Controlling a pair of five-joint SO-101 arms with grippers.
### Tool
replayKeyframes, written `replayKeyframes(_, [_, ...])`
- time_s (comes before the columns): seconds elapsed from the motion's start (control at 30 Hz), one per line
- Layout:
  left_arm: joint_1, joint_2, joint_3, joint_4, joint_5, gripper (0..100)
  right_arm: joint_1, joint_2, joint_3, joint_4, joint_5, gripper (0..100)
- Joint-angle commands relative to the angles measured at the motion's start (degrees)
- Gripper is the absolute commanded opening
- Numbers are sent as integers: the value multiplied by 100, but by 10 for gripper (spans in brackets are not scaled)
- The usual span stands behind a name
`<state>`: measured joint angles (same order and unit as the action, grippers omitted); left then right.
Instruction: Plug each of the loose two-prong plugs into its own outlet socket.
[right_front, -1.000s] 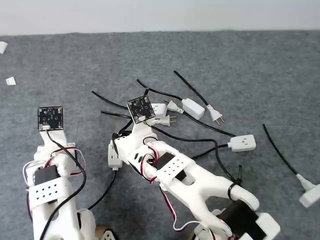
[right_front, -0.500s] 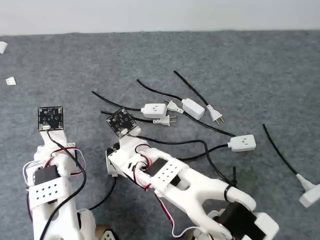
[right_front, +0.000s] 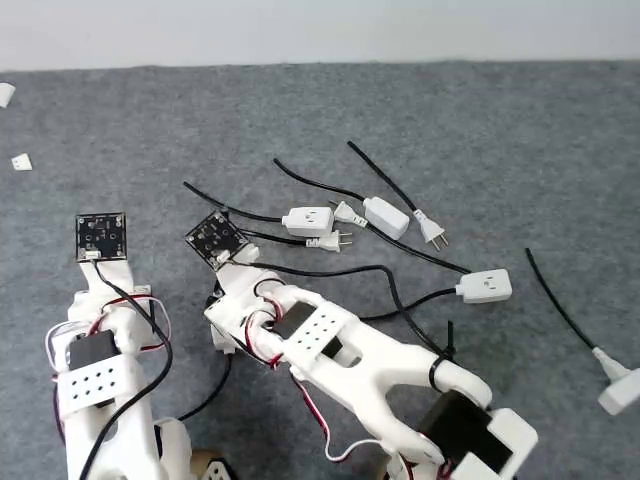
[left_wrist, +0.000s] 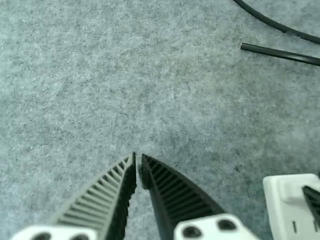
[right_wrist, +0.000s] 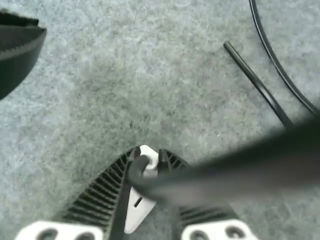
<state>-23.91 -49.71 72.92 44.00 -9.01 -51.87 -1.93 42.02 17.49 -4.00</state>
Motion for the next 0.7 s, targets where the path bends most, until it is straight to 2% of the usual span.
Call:
replayKeyframes(0.0, [-9,26,-303,-167,-44,16,-154,189,-62,171,-325,65])
replayKeyframes(0.13, [-26,26,-312,-167,-35,16,-154,189,-316,558,-1574,201])
replayKeyframes(0.23, [-132,0,-321,-185,0,16,-163,198,-703,1253,-2101,263])
replayKeyframes(0.37, [-343,-9,-374,-360,316,16,-189,251,-1116,1895,-2523,270])
replayKeyframes(0.67, [-1160,-18,-725,-440,1336,16,-532,251,-1204,1473,-3095,270])
